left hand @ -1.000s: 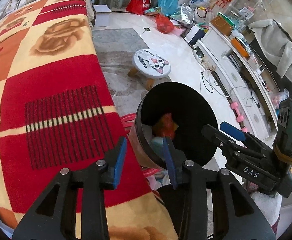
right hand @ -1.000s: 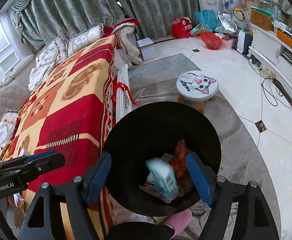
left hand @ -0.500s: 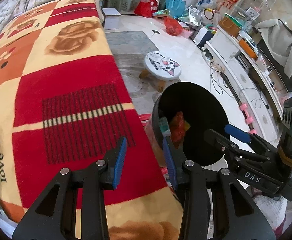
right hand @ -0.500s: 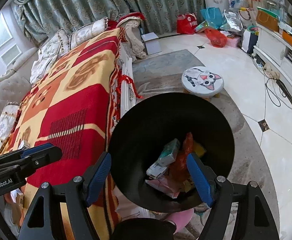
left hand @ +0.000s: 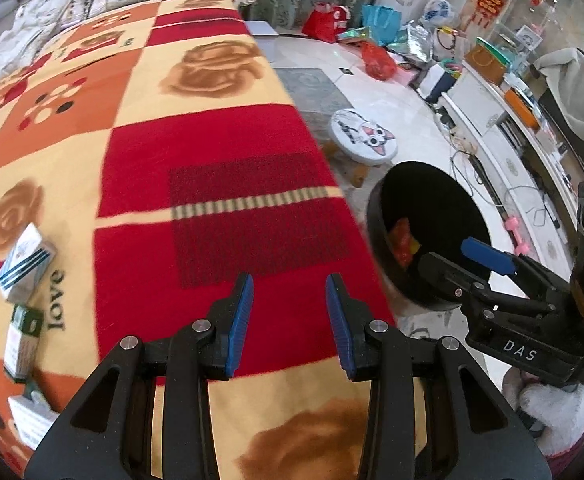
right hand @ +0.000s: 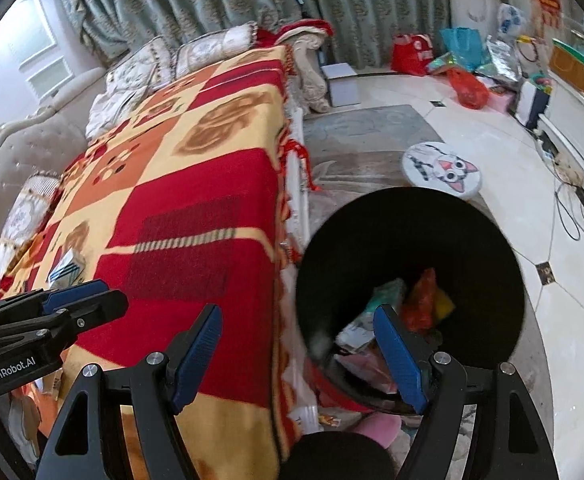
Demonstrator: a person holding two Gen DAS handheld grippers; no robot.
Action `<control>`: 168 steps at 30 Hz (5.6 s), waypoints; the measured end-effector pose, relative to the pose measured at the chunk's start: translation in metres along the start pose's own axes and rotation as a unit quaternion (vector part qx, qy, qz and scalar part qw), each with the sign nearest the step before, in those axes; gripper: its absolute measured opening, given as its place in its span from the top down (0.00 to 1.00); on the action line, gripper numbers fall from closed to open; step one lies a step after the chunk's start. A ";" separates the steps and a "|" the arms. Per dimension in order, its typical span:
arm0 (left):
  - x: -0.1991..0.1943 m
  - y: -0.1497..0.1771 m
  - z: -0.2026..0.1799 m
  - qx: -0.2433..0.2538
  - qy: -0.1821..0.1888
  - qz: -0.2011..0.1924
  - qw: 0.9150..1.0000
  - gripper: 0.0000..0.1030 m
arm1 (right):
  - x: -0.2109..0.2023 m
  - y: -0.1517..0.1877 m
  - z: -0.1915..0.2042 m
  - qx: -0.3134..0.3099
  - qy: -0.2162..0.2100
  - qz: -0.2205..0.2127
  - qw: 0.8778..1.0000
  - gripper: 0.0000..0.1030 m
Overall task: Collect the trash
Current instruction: 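Move both grippers back over the remaining boxes on the bed, then grasp the white Levamlodipine tablet box with the right gripper, then grasp the green snack packet with the left gripper, then carry the snack packet and tablet box over the black bin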
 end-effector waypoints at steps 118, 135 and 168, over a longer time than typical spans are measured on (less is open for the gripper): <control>-0.052 0.127 0.191 -0.039 -0.072 0.018 0.996 0.56 | 0.066 0.050 0.211 -0.208 -0.076 0.072 0.973 0.54; -0.069 0.061 0.137 -0.044 -0.064 -0.046 0.996 0.56 | 0.026 0.010 0.172 -0.151 -0.071 0.015 0.986 0.54; -0.041 -0.027 -0.008 0.032 0.009 -0.060 0.998 0.56 | -0.029 -0.025 0.016 -0.024 -0.009 -0.045 0.999 0.54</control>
Point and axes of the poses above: each gripper's, at about its wrist camera, not at the fingertips, and x roughly the way its jaws point, z to its left, y to its underside, the point moved 10 cm from there along x, roughly the way its jaws point, and after that the axes turned 2 degrees about -y, right-handed, at the moved point
